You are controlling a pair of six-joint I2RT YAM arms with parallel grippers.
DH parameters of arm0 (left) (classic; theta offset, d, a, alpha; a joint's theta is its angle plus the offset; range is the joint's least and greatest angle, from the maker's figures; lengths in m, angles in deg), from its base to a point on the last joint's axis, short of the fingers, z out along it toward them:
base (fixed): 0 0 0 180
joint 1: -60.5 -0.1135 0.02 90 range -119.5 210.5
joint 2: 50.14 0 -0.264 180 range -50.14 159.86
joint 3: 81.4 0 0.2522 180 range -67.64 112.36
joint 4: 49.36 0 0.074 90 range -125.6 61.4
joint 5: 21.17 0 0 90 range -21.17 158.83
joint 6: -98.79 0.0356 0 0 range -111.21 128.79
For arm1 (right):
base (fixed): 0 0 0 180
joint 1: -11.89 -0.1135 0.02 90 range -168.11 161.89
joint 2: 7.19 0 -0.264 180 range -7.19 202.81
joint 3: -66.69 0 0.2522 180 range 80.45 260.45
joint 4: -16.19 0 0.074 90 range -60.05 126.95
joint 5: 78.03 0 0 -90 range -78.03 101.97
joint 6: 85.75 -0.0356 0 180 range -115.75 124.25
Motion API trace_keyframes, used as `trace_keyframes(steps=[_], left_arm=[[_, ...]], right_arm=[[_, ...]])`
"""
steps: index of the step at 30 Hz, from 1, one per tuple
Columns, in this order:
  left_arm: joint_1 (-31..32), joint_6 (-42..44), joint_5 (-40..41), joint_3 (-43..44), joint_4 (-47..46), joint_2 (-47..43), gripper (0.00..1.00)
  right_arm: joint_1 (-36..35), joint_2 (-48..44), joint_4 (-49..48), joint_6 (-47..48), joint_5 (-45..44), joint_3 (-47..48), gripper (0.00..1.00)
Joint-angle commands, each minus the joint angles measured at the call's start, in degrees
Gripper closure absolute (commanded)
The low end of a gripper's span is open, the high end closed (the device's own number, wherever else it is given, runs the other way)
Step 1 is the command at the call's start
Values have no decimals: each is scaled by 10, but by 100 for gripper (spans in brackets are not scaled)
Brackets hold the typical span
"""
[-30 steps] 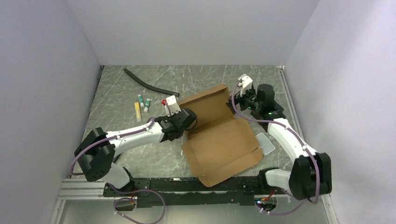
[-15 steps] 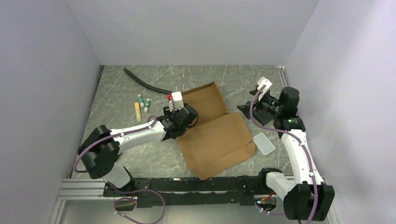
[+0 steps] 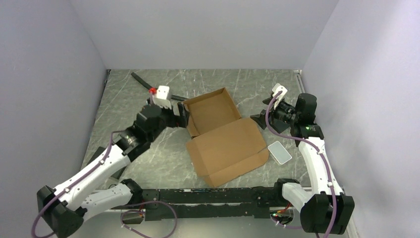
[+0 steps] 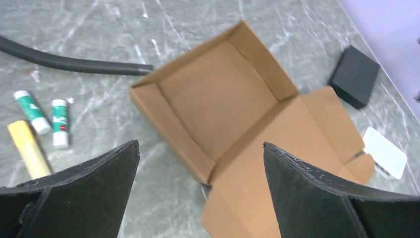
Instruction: Fold the paper box
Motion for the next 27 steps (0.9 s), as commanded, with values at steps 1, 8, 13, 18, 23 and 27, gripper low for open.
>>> trace_keyframes(steps=[1,8,13,18,23,27], left_arm=[[-111,-25,-148,38,34,70,1],[-159,-124,-178,40,-32,225,2],[-167,-148,-149,88,-31,330,12],[-170,-159,-122,135,1,420,31],[-169,-148,-81,167,28,481,97],[-147,-115,33,203,90,501,100]], right_arm=[[3,5,-9,10,27,4,3],[2,16,-3,10,36,6,4],[2,16,-4,9,43,4,4],[2,21,2,14,46,5,4],[2,25,9,18,49,7,4],[3,23,9,19,49,8,4]])
